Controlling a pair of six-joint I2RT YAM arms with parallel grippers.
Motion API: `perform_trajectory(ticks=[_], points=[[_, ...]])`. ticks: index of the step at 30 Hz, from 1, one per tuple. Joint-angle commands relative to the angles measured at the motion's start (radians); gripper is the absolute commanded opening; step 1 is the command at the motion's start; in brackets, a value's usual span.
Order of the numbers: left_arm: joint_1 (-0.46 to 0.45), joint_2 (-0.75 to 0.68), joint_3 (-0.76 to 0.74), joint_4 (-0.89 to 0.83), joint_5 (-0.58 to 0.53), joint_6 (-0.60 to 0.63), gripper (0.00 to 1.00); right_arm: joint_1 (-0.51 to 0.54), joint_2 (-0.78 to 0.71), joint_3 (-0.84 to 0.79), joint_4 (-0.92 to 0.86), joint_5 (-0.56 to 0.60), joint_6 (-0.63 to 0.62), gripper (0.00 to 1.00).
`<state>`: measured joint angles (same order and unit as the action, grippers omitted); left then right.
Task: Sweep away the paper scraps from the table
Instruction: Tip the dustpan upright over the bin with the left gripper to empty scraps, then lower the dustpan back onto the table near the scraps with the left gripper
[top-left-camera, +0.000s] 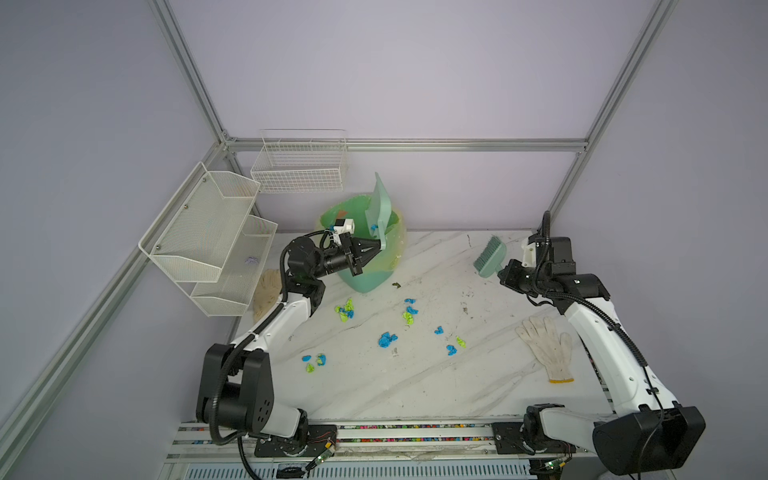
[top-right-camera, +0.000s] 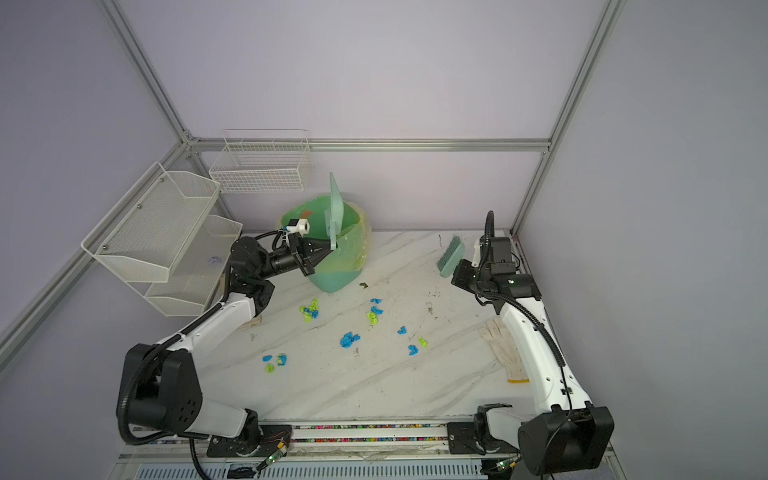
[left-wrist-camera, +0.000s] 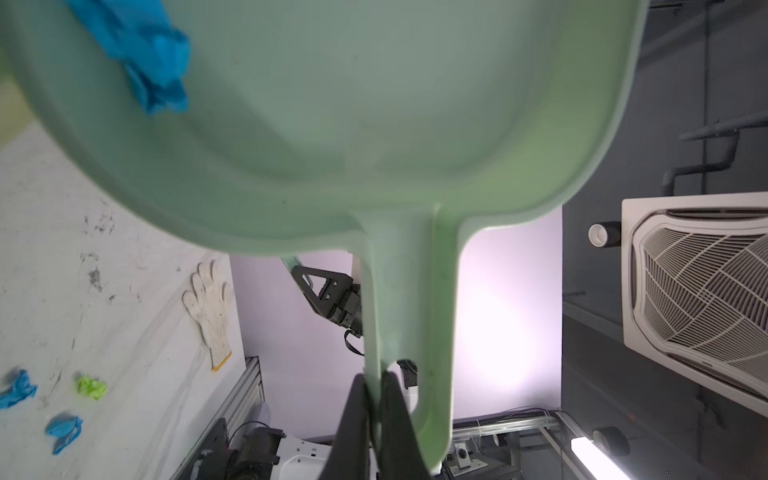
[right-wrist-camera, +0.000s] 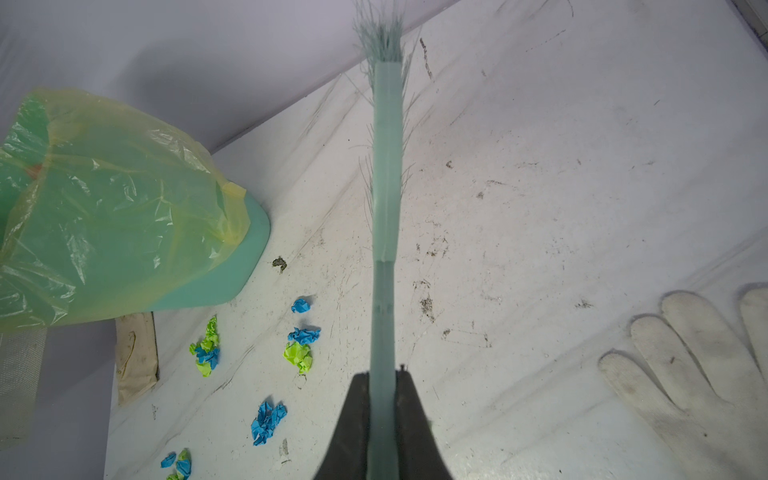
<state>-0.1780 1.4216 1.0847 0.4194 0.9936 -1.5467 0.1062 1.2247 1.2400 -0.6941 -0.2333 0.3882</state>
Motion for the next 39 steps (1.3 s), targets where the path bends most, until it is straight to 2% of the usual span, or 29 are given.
perform_trajectory(ticks=[1,6,12,18,23,30,39], points=[[-0.008,-0.062,0.238,-0.784,-0.108,0.579,0.0,-0.003,-0.017,0.042,-0.038,-0.018,-0.009,0.0],[-0.04,-0.09,0.218,-0.895,-0.149,0.657,0.0,-0.003,-0.005,0.054,-0.073,-0.045,-0.017,0.0],[-0.122,-0.102,0.285,-1.199,-0.324,0.859,0.0,-0.003,0.022,0.098,-0.126,-0.067,-0.04,0.0],[-0.196,-0.129,0.375,-1.384,-0.482,0.952,0.0,-0.003,0.037,0.177,-0.176,-0.035,-0.058,0.0],[-0.24,-0.163,0.43,-1.43,-0.542,0.962,0.0,-0.003,0.031,0.178,-0.183,-0.038,-0.055,0.0],[-0.343,-0.186,0.371,-1.465,-0.614,0.967,0.0,-0.003,0.022,0.189,-0.226,-0.051,-0.055,0.0],[-0.578,-0.173,0.215,-1.469,-0.784,0.929,0.0,-0.003,0.014,0.179,-0.247,-0.104,-0.042,0.0]])
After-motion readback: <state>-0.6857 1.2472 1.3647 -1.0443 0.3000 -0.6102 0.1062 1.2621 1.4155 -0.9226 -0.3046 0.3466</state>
